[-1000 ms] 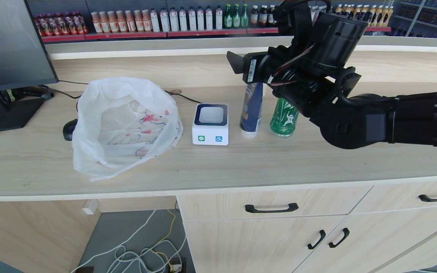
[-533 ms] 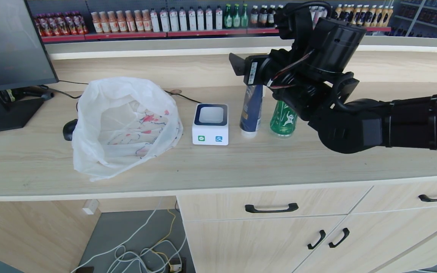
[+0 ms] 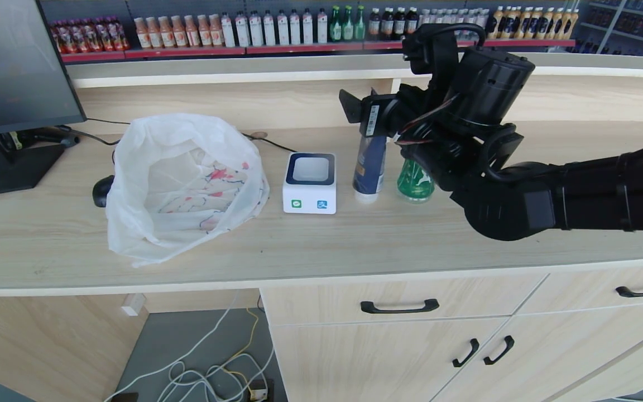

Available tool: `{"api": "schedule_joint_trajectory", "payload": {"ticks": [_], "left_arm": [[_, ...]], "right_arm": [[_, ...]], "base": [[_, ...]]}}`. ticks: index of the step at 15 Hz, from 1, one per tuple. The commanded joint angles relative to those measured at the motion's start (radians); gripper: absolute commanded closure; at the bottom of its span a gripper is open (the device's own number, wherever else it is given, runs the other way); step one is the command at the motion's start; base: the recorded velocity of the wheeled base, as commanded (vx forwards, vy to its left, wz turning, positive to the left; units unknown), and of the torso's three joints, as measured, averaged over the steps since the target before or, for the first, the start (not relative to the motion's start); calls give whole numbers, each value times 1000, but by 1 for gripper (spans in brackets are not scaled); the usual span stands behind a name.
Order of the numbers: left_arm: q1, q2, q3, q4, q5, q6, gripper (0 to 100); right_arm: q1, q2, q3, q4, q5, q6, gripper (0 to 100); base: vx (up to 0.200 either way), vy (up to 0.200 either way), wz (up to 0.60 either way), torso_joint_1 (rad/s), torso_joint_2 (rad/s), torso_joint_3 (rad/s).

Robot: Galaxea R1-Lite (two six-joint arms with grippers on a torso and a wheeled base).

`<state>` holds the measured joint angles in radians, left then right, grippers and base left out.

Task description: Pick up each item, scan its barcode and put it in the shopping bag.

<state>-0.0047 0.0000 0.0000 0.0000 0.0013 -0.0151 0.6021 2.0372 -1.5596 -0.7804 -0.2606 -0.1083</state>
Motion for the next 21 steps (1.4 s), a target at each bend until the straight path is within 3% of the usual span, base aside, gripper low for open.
{"api": "schedule_joint_trajectory", "payload": {"ticks": [1, 8, 21], "left_arm": [[0, 2, 0, 0, 0, 0, 0], [0, 2, 0, 0, 0, 0, 0], [0, 2, 0, 0, 0, 0, 0]], "right_arm": [[-1, -2, 6, 0, 0, -1, 0], [-8, -2, 90, -74, -43, 53, 0], [-21, 70, 111, -131, -57, 99, 0]], "base": [[0, 0, 0, 0, 0, 0], [0, 0, 0, 0, 0, 0], [0, 0, 0, 0, 0, 0]]}}
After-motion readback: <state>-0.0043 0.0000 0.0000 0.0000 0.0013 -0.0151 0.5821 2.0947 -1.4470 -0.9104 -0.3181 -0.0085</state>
